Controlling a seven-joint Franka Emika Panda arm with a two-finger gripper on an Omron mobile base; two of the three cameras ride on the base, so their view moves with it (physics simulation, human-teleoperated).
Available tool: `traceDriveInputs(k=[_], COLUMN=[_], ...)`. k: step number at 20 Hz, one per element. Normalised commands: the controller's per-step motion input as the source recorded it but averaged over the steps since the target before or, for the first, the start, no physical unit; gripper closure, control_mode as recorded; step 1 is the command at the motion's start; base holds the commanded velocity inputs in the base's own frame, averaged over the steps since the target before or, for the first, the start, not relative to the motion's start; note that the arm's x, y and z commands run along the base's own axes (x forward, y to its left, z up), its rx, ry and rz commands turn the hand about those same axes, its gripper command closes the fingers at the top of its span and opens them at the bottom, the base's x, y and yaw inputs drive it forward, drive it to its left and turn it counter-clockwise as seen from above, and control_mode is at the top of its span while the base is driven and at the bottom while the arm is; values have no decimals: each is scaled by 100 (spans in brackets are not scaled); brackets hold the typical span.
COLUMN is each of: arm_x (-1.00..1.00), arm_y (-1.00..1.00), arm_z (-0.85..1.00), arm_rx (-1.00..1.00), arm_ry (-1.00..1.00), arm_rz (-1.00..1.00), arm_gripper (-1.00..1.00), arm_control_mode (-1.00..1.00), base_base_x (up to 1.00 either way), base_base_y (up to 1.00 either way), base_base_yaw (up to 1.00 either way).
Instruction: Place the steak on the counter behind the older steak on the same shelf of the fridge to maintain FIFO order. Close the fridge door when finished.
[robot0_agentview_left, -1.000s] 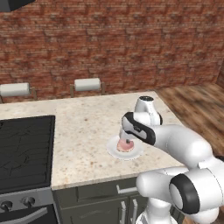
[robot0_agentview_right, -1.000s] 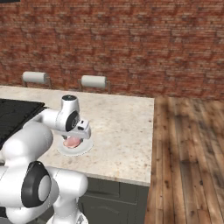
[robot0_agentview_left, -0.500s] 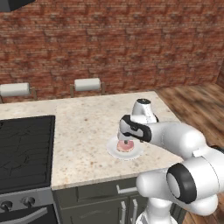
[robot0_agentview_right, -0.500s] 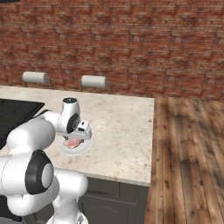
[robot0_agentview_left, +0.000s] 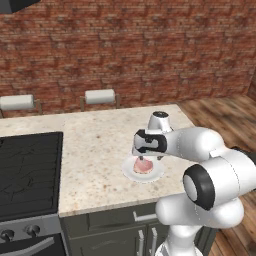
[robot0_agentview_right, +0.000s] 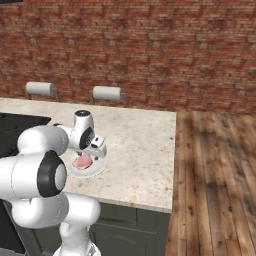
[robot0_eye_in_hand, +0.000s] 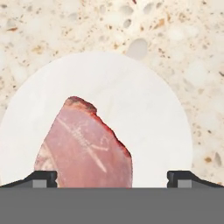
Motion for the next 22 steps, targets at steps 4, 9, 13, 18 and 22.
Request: traceDriveInputs(k=[4,9,13,18,22], arm_x=[0,-4,-5,-5,-3], arm_y=[11,19,14,1,0], arm_z=[-25,-22,-22,-15,-6], arm_rx=[0,0,0,0,0], arm_ry=[0,-2,-2,-5,-8], arm_rz=[-7,-5,-5,-6,-8], arm_gripper=[-100,-100,-100,-100,-100], arm_control_mode=[-100,-100,-100,-100,-100], base_base_x=[0,0,0,0,0], base_base_y=[0,0,0,0,0], base_base_yaw=[0,0,0,0,0])
